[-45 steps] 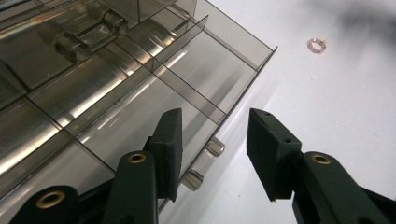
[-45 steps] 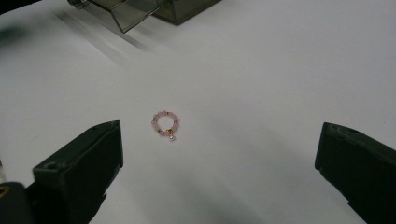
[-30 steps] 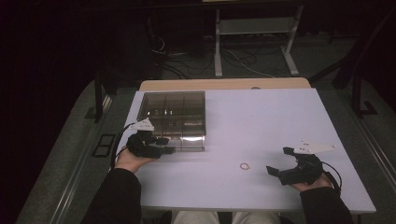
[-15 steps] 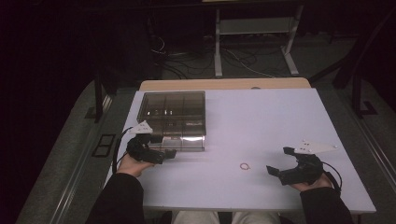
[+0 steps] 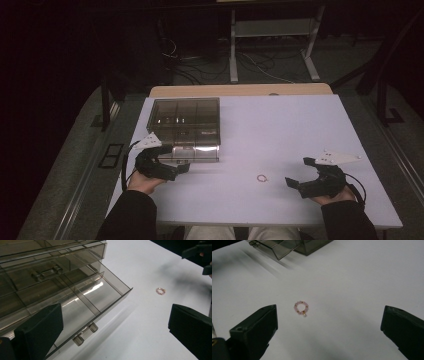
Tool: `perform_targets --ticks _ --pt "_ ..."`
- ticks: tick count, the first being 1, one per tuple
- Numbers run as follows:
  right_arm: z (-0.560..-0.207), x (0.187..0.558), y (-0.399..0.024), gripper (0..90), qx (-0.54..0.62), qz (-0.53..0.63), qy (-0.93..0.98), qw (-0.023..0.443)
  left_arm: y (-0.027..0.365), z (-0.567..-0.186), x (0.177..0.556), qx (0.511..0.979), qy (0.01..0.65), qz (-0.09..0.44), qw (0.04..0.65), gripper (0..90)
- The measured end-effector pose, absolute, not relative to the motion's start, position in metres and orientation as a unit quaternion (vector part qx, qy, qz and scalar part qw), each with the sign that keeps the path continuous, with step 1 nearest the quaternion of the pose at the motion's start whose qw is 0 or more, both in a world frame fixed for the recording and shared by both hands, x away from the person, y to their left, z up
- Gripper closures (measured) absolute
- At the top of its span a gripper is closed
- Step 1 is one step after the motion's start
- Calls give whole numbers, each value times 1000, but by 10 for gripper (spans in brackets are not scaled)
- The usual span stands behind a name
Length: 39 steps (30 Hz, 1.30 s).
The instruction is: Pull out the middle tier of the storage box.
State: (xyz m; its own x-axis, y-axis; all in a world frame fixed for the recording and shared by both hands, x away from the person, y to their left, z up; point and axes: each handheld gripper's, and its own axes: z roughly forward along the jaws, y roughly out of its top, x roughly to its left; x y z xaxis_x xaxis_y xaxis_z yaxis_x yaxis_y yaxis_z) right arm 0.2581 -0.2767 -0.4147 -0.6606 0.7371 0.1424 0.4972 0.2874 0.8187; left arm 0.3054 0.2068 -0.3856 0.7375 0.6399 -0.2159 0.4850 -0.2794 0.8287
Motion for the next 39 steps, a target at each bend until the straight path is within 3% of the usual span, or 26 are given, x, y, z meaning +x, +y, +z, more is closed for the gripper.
perform_targets --ticks 39 --pt "-416 259 -276 4 390 443 798 125 187 -404 264 770 346 98 527 0"
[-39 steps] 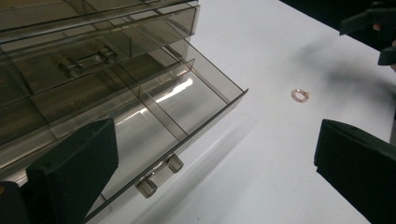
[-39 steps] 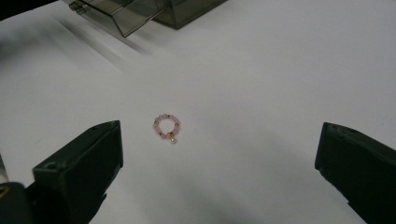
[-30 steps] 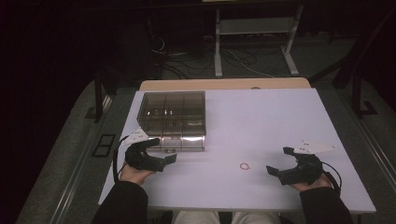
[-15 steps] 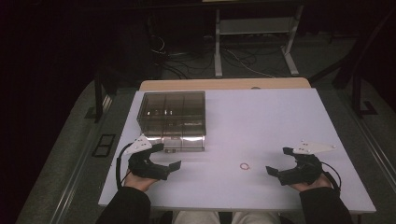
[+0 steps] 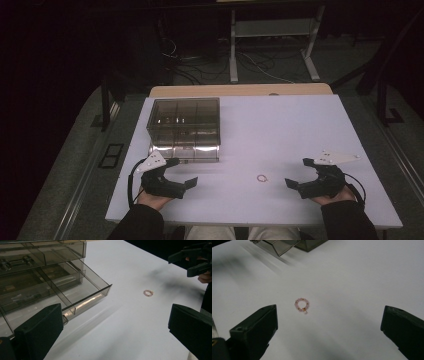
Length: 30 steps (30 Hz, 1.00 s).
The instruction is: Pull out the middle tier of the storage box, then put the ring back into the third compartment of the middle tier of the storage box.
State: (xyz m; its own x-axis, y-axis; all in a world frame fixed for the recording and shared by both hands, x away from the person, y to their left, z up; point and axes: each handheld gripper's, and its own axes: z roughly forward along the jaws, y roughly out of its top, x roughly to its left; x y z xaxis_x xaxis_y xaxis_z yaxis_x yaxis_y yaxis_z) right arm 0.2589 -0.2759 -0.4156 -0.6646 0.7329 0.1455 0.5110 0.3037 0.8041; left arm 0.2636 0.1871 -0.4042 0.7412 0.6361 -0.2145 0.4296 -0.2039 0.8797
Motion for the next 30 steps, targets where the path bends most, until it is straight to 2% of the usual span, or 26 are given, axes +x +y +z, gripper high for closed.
perform_targets --ticks 12,30 --pt "-412 260 -276 4 390 435 805 105 182 -418 259 771 334 102 533 0" --pt "-395 277 -267 4 375 419 823 82 180 -420 258 774 322 108 535 0"
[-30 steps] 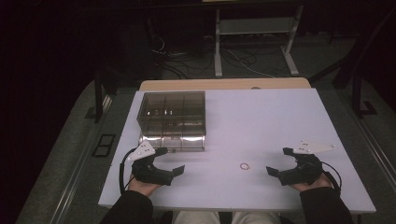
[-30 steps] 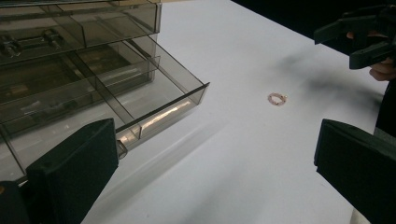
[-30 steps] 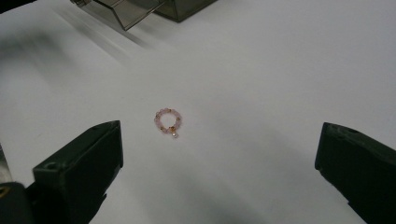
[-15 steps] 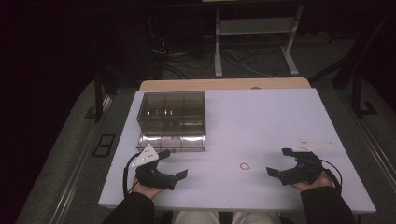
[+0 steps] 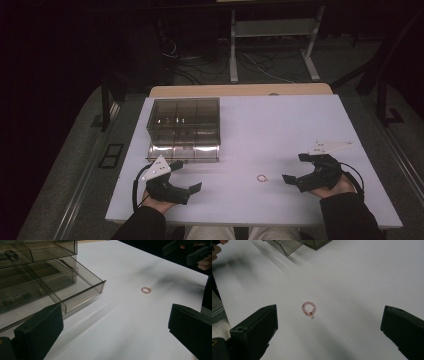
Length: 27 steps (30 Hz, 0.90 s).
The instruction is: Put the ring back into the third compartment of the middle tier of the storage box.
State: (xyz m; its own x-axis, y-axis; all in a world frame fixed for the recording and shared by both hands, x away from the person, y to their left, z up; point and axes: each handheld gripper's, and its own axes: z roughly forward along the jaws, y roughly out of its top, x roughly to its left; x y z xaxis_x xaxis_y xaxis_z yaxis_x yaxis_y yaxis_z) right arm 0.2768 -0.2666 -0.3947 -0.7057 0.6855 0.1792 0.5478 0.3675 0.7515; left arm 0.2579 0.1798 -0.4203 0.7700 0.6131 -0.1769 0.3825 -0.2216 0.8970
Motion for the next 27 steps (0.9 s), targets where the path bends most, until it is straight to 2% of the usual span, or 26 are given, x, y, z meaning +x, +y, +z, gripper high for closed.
perform_targets --ticks 27 --pt "-394 301 -251 4 360 408 836 72 183 -418 258 762 328 107 548 0"
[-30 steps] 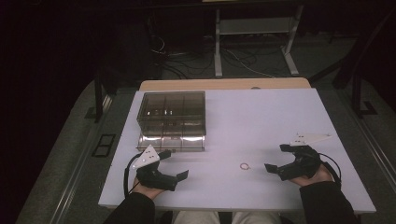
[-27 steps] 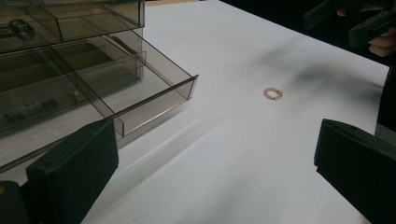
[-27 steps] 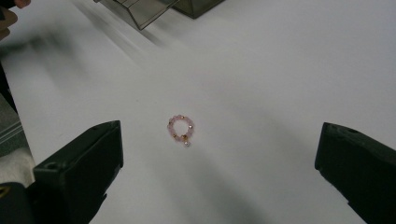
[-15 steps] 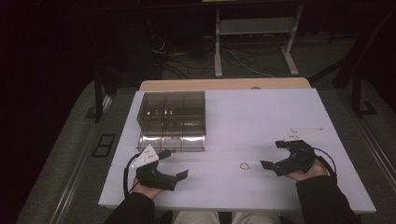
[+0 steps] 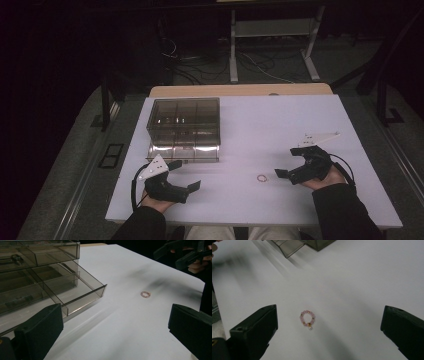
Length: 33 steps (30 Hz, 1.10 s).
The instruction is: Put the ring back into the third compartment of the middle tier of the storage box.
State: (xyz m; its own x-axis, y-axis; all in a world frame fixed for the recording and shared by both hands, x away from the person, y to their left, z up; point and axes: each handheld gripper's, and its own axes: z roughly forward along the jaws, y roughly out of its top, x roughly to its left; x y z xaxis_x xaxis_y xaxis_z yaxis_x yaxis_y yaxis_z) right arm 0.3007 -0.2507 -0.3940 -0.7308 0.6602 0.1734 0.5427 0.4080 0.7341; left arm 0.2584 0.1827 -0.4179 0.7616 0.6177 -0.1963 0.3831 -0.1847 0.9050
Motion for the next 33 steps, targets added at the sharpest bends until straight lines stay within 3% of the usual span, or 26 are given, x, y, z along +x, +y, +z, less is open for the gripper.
perform_targets --ticks 33 --pt "-425 322 -219 4 336 362 868 42 185 -417 259 755 330 106 557 0"
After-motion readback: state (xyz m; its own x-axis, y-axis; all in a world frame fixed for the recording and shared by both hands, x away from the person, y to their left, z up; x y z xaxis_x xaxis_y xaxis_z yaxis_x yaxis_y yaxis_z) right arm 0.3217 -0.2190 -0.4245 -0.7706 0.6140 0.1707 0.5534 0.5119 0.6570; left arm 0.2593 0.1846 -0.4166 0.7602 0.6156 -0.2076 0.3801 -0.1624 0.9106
